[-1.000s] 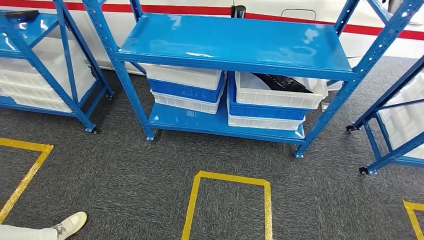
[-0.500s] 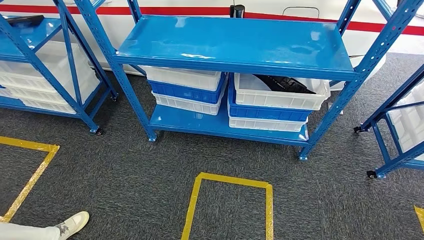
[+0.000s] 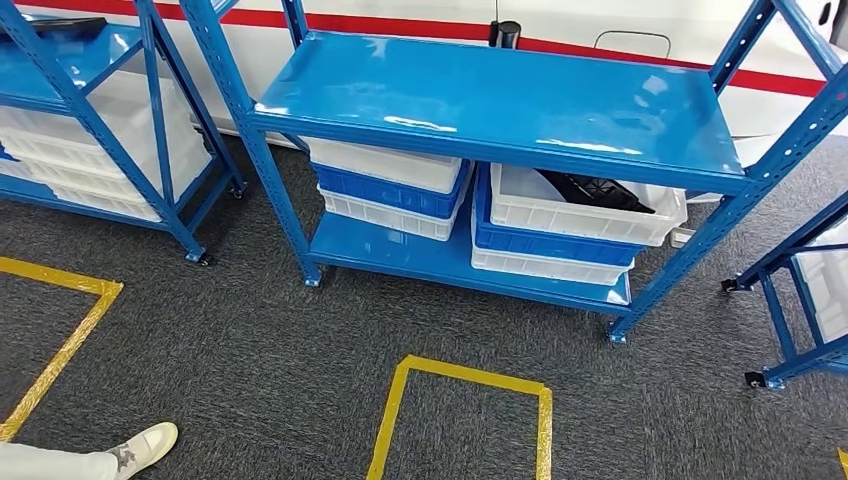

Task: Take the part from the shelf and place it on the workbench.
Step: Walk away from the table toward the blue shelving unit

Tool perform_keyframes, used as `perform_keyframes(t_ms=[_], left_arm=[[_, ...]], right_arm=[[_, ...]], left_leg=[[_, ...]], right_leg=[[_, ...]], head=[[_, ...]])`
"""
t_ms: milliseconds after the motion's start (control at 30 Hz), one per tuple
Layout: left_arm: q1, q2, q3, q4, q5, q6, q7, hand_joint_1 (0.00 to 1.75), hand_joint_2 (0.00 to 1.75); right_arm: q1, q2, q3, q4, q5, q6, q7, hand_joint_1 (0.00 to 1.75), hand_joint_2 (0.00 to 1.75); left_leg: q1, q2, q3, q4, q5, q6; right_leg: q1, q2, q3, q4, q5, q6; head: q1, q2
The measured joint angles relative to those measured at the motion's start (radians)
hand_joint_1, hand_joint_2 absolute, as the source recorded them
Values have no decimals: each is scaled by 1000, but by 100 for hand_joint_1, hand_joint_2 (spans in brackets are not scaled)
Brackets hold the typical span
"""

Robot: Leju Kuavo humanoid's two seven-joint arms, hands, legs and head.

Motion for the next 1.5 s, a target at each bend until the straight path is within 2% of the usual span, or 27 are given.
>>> perform_keyframes(t_ms=[33, 67, 100, 200, 267, 333, 400, 433, 467, 500, 567, 633, 700, 767, 833, 900, 933, 967, 1000, 1033, 1067, 1100, 1133, 1167, 1233, 1300, 1500], left_arm=[[1, -1, 0, 0, 0, 0, 0, 0, 0], [1, -2, 0, 0, 1, 1, 1, 0, 0], [1, -2, 1, 0, 1, 2, 2, 0, 0], [0, -1, 3, 0, 1, 21, 20, 0, 0], [-1, -1, 5, 0, 1, 49, 49, 0, 0], [-2, -2, 7, 0, 3, 70, 76, 0, 87], [-2, -2, 12, 0, 8, 79, 95, 0, 175], [-1, -2, 15, 0, 11, 82, 103, 0, 175], [1, -1, 18, 0, 13, 84, 110, 0, 175], [2, -1, 19, 0, 15, 86, 116, 0, 175], [2, 0, 23, 0, 19, 90, 124, 0, 175], [-1, 1, 26, 0, 21, 95, 132, 0, 175], [-3, 2, 29, 0, 23, 105, 144, 0, 175], [-1, 1, 32, 0, 25, 111, 154, 0, 175], [1, 1, 34, -2, 30, 117, 165, 0, 175], [0, 4, 35, -11, 32, 119, 174, 0, 175], [0, 5, 36, -18, 30, 114, 176, 0, 131], [0, 7, 37, -28, 25, 108, 176, 0, 87], [0, 9, 37, -39, 20, 100, 175, 0, 44], [0, 10, 38, -51, 13, 90, 175, 0, 0], [-1, 12, 38, -64, 6, 81, 174, 0, 0], [-2, 15, 38, -75, -2, 71, 172, 0, 0], [-3, 18, 38, -85, -9, 62, 171, 0, 0], [-3, 22, 39, -94, -16, 54, 169, 0, 0], [-1, 30, 39, -106, -30, 36, 164, 0, 0], [7, 36, 38, -115, -45, 16, 160, 0, 0], [50, 55, 38, -140, -92, -44, 150, 0, 0]], right_arm=[[1, -1, 0, 0, 1, 0, 0, 0, 0], [1, -2, 0, 0, 1, 1, 0, 0, 0], [2, -2, 0, 1, 2, 1, 0, 0, 0], [1, -2, 0, 2, 5, 2, 0, 0, 0], [1, -2, 0, 2, 6, 2, 1, 0, 0], [1, -2, 0, 2, 7, -1, 2, 0, 0], [0, -3, 0, 2, 8, -7, 5, 0, 0], [0, -3, 0, 2, 7, -10, 10, 0, 0], [1, -4, 0, 2, 6, -13, 14, 0, 44], [1, -5, 0, 2, 5, -14, 18, 0, 87], [1, -6, 0, 2, 4, -16, 21, 0, 175], [0, -6, 0, 2, 2, -17, 20, 0, 175], [-1, -7, 0, 2, 0, -19, 21, 0, 175], [-1, -9, -1, 2, -2, -20, 22, 0, 175], [3, -13, -1, 1, -17, -16, 24, 0, 175], [14, -19, 0, 1, -59, -6, 24, 0, 87], [22, -22, 1, 2, -87, 0, 23, 0, 44], [33, -25, 2, 2, -118, 5, 22, 0, 0], [45, -27, 4, 3, -149, 10, 20, 0, 0], [57, -30, 7, 4, -182, 15, 17, 0, 0], [68, -32, 10, 5, -214, 19, 15, 0, 0], [79, -34, 14, 6, -245, 24, 11, 0, 0], [88, -35, 16, 6, -276, 28, 7, 0, 0], [94, -36, 20, 7, -308, 33, 3, 0, 0], [103, -40, 27, 5, -376, 42, -5, 0, 0], [110, -45, 37, 0, -447, 51, -15, 0, 0], [120, -60, 69, -35, -656, 82, -42, 0, 0]], left_leg=[[2, -3, 8, 2, -9, -6], [2, -5, 14, 6, -20, -14], [1, -7, 17, 10, -30, -22], [1, -9, 21, 16, -44, -34], [6, -4, 17, 36, -59, -40], [8, 6, -30, 127, -106, -49], [9, 11, -111, 266, -157, -55], [9, 12, -143, 309, -162, -55], [8, 13, -157, 317, -146, -53], [8, 13, -150, 284, -111, -48], [5, 14, -100, 152, -29, -33], [-1, 17, -62, 59, 1, -21], [-8, 16, -56, 42, -4, -17], [-4, 15, -39, 23, 3, -10], [1, 16, -19, 3, 11, -2], [-1, 16, -16, 2, 10, 4], [-2, 14, -15, 2, 9, 4], [-2, 12, -13, 2, 7, 3], [-2, 8, -11, 3, 5, 1], [-1, 5, -7, 4, 1, -2], [-1, 3, -4, 6, -3, -7], [-3, 2, -1, 9, -9, -13], [-6, 2, 0, 13, -14, -18], [-8, 2, 1, 16, -18, -18], [-9, 4, 1, 18, -21, -5], [-9, 4, 2, 17, -20, 7], [-6, 4, 6, 11, -20, 4]], right_leg=[[-6, 0, 21, -68, 42, 15], [-8, 0, 42, -131, 76, 23], [-9, 1, 60, -176, 98, 22], [-7, 4, 78, -200, 106, -6], [-9, 4, 83, -200, 102, -17], [-10, 4, 87, -201, 97, -30], [-8, 3, 89, -201, 91, -39], [-6, 3, 91, -201, 89, -42], [-5, 3, 95, -201, 87, -45], [-3, 4, 100, -201, 84, -47], [0, 5, 108, -202, 78, -48], [5, 5, 110, -203, 72, -42], [7, 4, 109, -207, 68, -32], [9, 1, 111, -201, 61, -24], [12, 2, 85, -132, 23, -26], [9, 4, 19, -4, -33, -31], [8, 5, -9, 45, -48, -28], [6, 5, -20, 59, -46, -21], [5, 5, -11, 32, -26, -11], [3, 5, 16, -29, 5, 0], [0, 4, 48, -101, 38, 7], [-1, 5, 75, -162, 65, 8], [-2, 5, 94, -200, 82, 3], [-2, 6, 100, -214, 90, -4], [-1, 7, 104, -215, 94, -13], [1, 8, 105, -216, 94, -14], [6, 9, 105, -215, 91, -24]], head=[[0, 0], [2, 0], [4, 0], [0, 0], [-2, 0], [-5, 0], [-7, 0], [-7, 0], [-7, 0], [-7, 0], [-7, 0], [-6, 0], [-6, 0], [-6, 0], [-3, 0], [1, 0], [1, 0], [1, 0], [2, 0], [2, 0], [2, 0], [2, 0], [2, 0], [2, 0], [0, 0], [-1, 0], [-1, 0]])
